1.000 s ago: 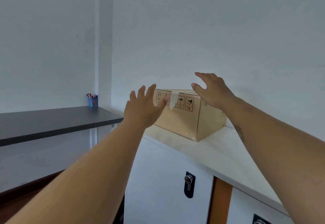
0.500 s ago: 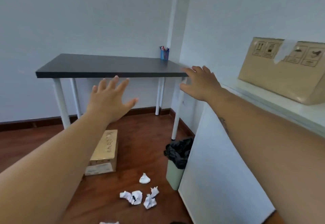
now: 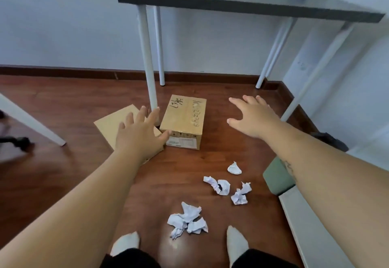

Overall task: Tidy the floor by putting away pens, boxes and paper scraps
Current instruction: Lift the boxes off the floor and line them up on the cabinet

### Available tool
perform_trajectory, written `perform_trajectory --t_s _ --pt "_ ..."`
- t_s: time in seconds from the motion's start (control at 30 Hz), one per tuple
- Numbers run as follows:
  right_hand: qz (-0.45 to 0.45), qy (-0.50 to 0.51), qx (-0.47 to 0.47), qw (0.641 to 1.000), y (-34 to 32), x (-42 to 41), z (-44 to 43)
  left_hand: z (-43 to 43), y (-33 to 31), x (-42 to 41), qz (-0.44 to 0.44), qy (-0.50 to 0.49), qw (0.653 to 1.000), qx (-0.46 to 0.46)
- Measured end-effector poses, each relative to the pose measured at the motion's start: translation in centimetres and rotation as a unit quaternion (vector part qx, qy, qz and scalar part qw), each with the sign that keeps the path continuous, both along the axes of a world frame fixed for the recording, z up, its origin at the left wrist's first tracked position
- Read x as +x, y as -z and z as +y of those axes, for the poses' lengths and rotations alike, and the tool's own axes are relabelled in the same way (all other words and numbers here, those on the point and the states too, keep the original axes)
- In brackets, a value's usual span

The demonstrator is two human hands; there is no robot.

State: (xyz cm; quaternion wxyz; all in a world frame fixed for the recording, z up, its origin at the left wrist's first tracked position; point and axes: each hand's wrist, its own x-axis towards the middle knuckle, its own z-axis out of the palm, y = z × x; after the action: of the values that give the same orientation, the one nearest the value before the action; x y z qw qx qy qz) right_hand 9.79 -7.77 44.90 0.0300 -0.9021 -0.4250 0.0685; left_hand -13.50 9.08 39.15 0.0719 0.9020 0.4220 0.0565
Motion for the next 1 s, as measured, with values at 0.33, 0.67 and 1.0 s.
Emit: perform_trajectory --t_s 0.33,0.67,1.0 --pt "0.123 -0.078 -0.058 0.988 16.0 -3.3 13.9 6.8 14.5 -2.3 0.050 -0.095 0.989 -0.102" --pt "0.196 -0.122 -0.093 0.969 28.3 -4.6 25.5 15.6 24.7 -4.3 0.039 -0.222 0.955 -0.191" --pt "0.197 -0.162 -0.045 0.966 34.6 -3.1 37.4 25.1 32.9 -1.6 -0.094 -0.332 0.909 -0.234"
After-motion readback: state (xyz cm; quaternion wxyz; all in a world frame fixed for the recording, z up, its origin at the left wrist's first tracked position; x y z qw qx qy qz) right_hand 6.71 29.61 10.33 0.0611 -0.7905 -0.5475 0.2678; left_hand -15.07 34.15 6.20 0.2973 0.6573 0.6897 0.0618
